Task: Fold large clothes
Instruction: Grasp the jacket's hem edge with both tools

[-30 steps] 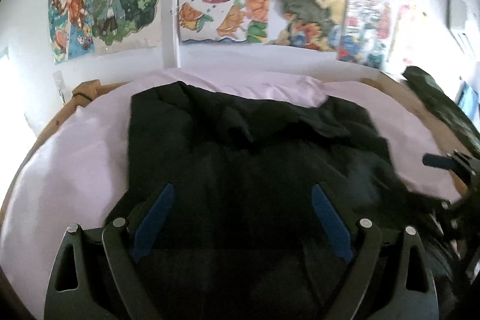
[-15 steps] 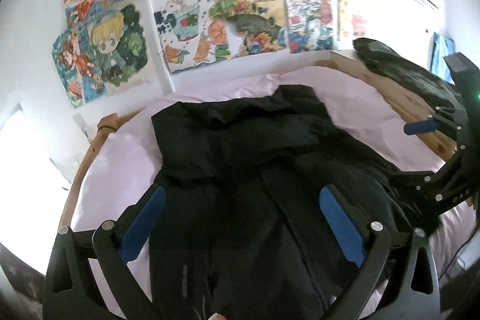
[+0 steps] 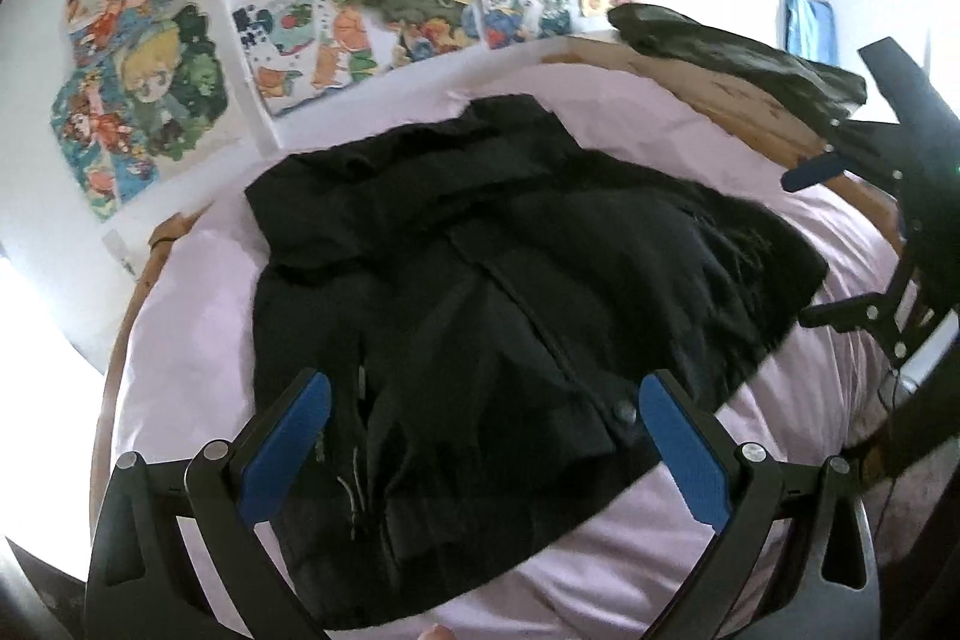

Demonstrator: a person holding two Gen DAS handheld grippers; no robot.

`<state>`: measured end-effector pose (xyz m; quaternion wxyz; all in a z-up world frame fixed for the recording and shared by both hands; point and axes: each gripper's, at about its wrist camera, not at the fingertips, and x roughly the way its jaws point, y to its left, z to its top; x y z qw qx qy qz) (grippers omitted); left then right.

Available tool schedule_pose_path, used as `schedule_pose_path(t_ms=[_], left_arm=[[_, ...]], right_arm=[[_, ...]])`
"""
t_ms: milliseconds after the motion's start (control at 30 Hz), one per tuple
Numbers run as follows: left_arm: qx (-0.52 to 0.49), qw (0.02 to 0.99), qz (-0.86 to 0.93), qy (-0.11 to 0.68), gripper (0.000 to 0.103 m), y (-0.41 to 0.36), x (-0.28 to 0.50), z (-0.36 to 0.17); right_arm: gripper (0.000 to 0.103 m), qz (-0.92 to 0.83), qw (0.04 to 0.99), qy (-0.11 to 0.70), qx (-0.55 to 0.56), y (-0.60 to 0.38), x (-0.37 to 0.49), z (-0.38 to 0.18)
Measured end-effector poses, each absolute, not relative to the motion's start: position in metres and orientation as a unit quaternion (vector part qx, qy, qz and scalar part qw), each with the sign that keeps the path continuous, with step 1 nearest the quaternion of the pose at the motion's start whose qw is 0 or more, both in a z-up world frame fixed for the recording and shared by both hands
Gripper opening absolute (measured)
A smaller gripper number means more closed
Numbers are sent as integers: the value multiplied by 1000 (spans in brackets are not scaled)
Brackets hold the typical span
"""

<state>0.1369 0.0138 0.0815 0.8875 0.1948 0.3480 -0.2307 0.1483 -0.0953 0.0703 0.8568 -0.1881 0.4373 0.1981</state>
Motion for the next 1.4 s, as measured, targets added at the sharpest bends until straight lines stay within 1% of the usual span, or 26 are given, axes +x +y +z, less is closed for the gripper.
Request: schedule_pose_path(t_ms=[133, 300, 533, 733, 967, 1167, 1200, 1233, 1267, 1300, 1333, 1400], left_arm=[[235, 865, -260, 358, 101, 22, 125, 64], [309, 824, -262, 397, 101, 26, 116, 26], [338, 792, -248, 444, 101, 30, 122, -6], [411, 770, -200, 444, 101, 37, 121, -37], [431, 771, -161, 441, 101, 48, 131, -53], [379, 797, -144, 449, 101, 62, 151, -36], [371, 802, -140, 446, 100, 64, 153, -32], [360, 808, -140, 445, 96, 65, 157, -27], [343, 815, -145, 443, 92, 67, 159, -21], [325, 822, -151, 443, 83, 68, 160, -14], [310, 828, -153, 441, 78, 70, 162, -7], [290, 839, -152, 435, 73, 71, 164, 5]], right_arm=[[103, 205, 840, 454, -217, -97, 140, 47], [103, 194, 825, 474, -240, -106, 142, 25], [103, 184, 822, 508, -180, -125, 154, 12], [103, 176, 827, 511, -155, -130, 156, 14], [103, 166, 834, 509, -132, -133, 160, 20], [103, 161, 840, 503, -125, -136, 159, 22], [103, 163, 838, 505, -127, -136, 159, 21], [103, 167, 836, 505, -130, -136, 158, 21], [103, 177, 834, 504, -135, -135, 156, 20], [103, 186, 833, 501, -145, -135, 155, 20], [103, 192, 831, 497, -159, -133, 151, 20], [103, 200, 829, 488, -188, -128, 143, 17]])
